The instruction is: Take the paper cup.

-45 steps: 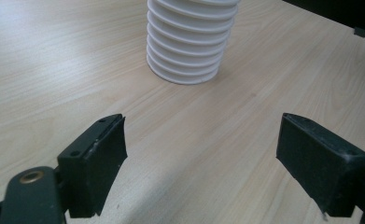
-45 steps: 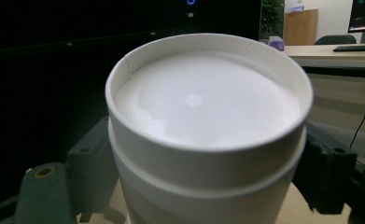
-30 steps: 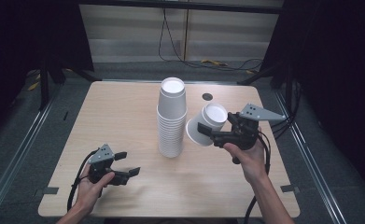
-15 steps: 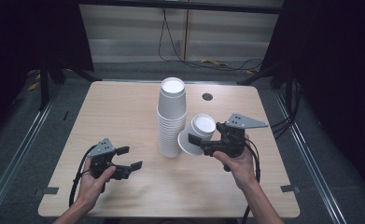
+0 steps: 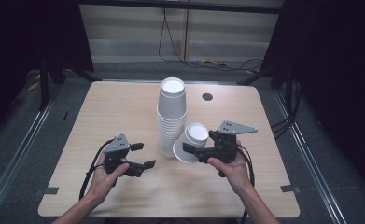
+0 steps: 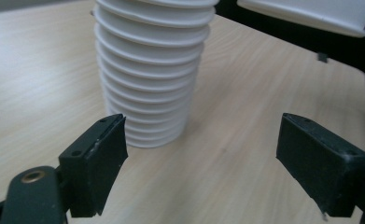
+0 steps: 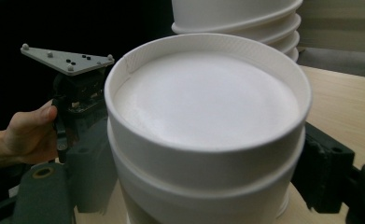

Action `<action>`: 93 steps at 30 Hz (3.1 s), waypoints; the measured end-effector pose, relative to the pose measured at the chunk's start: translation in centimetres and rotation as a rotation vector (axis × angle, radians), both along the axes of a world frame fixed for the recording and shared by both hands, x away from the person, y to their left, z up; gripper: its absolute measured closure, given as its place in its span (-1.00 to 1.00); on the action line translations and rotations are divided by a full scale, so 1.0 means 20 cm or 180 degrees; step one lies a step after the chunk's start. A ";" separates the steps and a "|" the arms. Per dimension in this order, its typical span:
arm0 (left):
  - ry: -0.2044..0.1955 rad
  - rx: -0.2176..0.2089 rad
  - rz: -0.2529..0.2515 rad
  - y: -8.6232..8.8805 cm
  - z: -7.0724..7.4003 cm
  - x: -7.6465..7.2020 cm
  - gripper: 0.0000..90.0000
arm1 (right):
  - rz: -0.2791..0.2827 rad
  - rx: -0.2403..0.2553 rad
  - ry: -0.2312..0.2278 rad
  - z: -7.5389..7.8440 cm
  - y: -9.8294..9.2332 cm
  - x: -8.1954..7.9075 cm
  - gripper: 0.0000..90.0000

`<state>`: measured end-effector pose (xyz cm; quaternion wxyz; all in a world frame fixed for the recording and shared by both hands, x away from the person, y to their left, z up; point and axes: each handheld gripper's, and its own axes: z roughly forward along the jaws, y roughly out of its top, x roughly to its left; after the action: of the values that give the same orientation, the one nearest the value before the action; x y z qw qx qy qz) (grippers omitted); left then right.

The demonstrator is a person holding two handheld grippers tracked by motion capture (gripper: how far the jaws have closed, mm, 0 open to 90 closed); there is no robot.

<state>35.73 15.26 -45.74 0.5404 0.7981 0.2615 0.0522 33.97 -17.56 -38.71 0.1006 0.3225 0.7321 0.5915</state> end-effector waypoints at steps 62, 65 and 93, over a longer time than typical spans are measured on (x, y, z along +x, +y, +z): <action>-0.0217 -0.0206 -0.0857 -0.22 -0.07 -0.15 -1.00 | 0.0964 0.0225 0.0436 -0.29 0.26 -0.06 -0.54; -0.0195 -0.0245 -0.0903 -0.22 -0.07 -0.16 -0.95 | 0.0962 0.0232 0.0409 -0.29 0.27 -0.06 -0.54; -0.0209 0.0032 -0.1083 -0.21 -0.04 -0.15 -0.69 | 0.0945 0.0026 0.0509 -0.26 0.25 -0.06 -0.69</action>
<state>32.78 11.12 -46.54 0.5457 0.8313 0.1046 -0.0127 32.79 -12.61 -43.92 -0.0478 0.2572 0.7749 0.5754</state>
